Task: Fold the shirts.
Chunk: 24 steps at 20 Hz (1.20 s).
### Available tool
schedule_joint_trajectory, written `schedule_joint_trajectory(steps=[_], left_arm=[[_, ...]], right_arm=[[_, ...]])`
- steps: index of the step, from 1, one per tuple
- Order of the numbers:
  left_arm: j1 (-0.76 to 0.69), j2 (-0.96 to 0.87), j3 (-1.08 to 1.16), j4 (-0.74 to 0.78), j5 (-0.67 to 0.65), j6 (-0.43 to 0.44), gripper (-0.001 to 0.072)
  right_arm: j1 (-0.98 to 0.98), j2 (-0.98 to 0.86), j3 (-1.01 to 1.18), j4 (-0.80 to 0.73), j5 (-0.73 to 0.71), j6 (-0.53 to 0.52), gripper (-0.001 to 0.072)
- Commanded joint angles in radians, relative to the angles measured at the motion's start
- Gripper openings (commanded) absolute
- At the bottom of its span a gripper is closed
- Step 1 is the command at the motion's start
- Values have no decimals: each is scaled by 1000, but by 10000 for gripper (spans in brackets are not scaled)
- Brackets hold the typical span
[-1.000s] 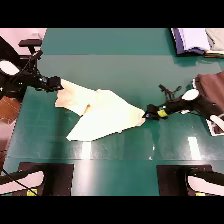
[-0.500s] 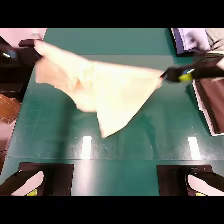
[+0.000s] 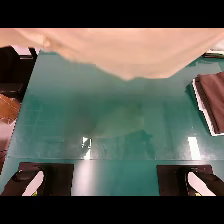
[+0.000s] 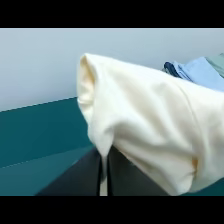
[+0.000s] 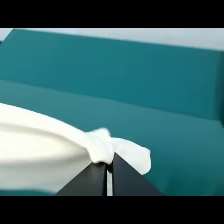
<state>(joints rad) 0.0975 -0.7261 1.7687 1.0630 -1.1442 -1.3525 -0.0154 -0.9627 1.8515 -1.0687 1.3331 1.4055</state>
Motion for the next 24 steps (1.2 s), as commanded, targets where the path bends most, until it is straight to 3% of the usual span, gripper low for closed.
schedule_joint_trajectory(steps=[1, 4, 8, 11, 14, 18, 19, 20, 21, 24], left_arm=[[1, 37, 10, 0, -138, -13, 22], [1, 31, -149, 0, -240, -36, 22], [1, 31, -526, 0, -352, -37, 22], [1, 31, -842, 0, -359, -33, 22], [1, 31, -1080, 0, -287, 39, 23], [1, 31, -1194, -2, -316, 74, 25], [1, 32, -1194, -8, -343, 74, 136], [1, 32, -1194, -33, -350, 74, 438], [1, 32, -1191, -78, -344, 74, 548], [1, 32, -1105, -243, -315, 79, 551]], right_arm=[[-60, -51, 164, -5, 98, 35, 12], [-24, -175, 199, -5, 158, 61, 12], [88, -347, -4, -6, 203, 61, 12], [157, -481, -185, -6, 170, 60, 12], [204, -573, -277, -6, 104, 60, 12], [221, -585, -301, -7, 91, 60, 12], [220, -574, -301, -7, 91, 60, 12], [212, -559, -301, -7, 90, 60, 12], [204, -545, -301, -7, 90, 60, 12], [181, -502, -301, -7, 91, 59, 12]])
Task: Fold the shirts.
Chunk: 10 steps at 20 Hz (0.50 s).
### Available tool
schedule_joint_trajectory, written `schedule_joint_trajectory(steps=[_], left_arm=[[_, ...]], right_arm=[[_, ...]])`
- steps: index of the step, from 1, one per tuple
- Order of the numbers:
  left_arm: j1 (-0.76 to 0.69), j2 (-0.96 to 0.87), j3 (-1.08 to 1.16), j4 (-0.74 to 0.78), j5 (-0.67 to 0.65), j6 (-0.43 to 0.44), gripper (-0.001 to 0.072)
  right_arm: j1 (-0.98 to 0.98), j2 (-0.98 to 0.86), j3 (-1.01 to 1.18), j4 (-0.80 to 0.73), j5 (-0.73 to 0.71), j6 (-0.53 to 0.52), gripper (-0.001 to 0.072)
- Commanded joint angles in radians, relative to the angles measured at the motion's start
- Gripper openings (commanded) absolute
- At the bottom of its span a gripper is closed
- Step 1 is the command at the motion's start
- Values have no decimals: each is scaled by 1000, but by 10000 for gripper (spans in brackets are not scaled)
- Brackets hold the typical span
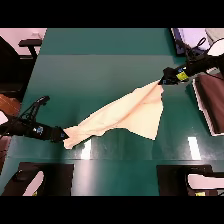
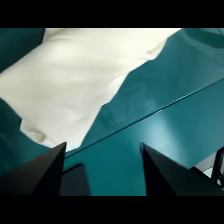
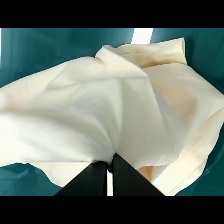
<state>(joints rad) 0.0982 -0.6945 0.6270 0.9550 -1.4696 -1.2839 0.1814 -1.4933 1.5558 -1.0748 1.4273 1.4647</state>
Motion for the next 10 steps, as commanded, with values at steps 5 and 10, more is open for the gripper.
schedule_joint_trajectory(steps=[5, 10], left_arm=[[0, -7, 137, -93, 253, 9, 550], [0, -154, 137, -31, 267, 10, 550]], right_arm=[[-31, 74, -5, -1, -3, 0, 12], [-31, 74, -5, 0, 13, 0, 13]])
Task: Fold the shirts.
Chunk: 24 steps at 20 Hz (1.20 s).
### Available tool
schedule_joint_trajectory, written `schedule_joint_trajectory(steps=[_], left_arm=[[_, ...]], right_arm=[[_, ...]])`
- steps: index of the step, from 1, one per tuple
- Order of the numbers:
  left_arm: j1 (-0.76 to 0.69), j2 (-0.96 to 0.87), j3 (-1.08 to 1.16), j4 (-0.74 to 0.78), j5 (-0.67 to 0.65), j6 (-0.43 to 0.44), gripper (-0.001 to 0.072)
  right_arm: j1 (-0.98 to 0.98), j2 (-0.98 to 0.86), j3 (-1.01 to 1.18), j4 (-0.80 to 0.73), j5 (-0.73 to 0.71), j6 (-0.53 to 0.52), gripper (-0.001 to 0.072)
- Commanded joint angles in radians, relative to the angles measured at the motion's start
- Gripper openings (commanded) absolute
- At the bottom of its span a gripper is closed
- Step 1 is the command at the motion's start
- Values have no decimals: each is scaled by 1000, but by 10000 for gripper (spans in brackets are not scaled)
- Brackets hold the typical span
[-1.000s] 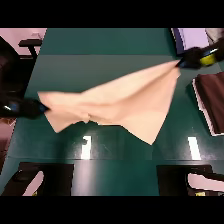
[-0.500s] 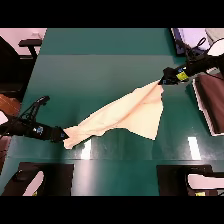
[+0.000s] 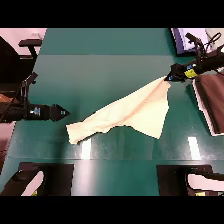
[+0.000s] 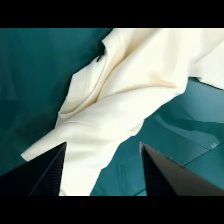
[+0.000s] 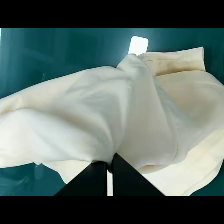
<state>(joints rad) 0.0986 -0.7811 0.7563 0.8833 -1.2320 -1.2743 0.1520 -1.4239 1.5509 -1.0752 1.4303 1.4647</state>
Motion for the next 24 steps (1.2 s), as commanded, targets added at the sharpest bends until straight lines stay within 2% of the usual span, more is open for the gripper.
schedule_joint_trajectory(steps=[1, 5, 9, 15, 21, 22, 24], left_arm=[[0, -96, 7, 80, 11, -1, 550], [0, -151, -16, 113, -97, 0, 550], [0, -151, -90, 117, -126, 0, 550], [0, -152, -167, 65, 58, 0, 550], [-20, -153, -167, 8, 92, 6, 548], [-42, -156, -167, 8, 93, 11, 427], [-89, -162, -167, 11, 126, 29, 102]], right_arm=[[-2, 5, 0, 1, 14, 0, 13], [-2, 5, 0, 1, 21, 0, 13], [-2, 5, 0, 1, 19, 0, 13], [-2, 5, 0, 2, 19, 0, 13], [-2, 5, 0, 1, 19, 0, 13], [-2, 5, 0, 1, 18, 0, 13], [-2, 5, 0, 0, 18, 0, 13]])
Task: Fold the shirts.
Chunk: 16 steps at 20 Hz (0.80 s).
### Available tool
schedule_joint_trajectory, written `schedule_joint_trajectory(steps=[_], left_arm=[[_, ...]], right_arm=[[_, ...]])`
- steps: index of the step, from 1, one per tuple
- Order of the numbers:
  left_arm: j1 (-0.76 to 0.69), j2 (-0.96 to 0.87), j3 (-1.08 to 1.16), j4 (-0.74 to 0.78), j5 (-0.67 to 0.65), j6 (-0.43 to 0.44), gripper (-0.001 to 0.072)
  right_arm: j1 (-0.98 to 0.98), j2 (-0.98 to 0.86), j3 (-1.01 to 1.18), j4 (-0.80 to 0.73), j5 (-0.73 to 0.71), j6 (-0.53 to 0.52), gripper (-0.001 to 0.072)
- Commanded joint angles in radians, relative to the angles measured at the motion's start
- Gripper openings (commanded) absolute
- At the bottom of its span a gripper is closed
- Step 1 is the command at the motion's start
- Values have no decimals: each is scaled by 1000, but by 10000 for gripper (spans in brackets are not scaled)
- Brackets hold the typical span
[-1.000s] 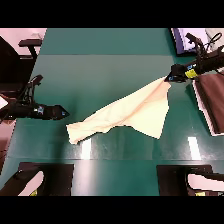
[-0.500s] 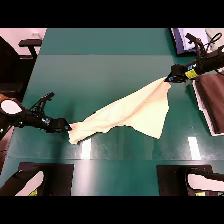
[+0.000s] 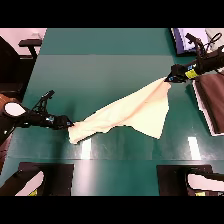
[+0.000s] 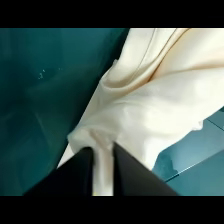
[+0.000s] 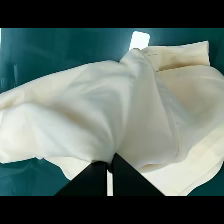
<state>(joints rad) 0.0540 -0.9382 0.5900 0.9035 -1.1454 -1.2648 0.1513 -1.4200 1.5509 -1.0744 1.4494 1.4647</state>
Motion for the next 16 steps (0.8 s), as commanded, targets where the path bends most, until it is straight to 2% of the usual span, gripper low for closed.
schedule_joint_trajectory(steps=[1, 4, 5, 6, 7, 9, 13, 16], left_arm=[[-49, -5, 0, -9, 60, 18, 24], [8, 2, 50, -4, 55, 8, 23], [31, 9, 77, -3, 43, 9, 23], [52, 11, 114, 3, 20, 9, 23], [67, 12, 146, 13, 3, 10, 23], [77, 13, 193, 30, -8, 10, 23], [78, 13, 208, 35, 4, 10, 23], [77, 13, 208, 35, 8, 10, 23]], right_arm=[[-1, 1, 0, -2, -2, 0, 13], [-43, 1, 0, -3, 34, 0, 16], [-69, 1, 0, -3, 63, 0, 53], [-98, 1, 0, -3, 91, 0, 237], [-131, 1, -1, -3, 127, 0, 342], [-196, 1, -1, -19, 181, 0, 444], [-270, 31, -77, -105, 228, 0, 453], [-299, 140, -336, -103, 121, 0, 453]])
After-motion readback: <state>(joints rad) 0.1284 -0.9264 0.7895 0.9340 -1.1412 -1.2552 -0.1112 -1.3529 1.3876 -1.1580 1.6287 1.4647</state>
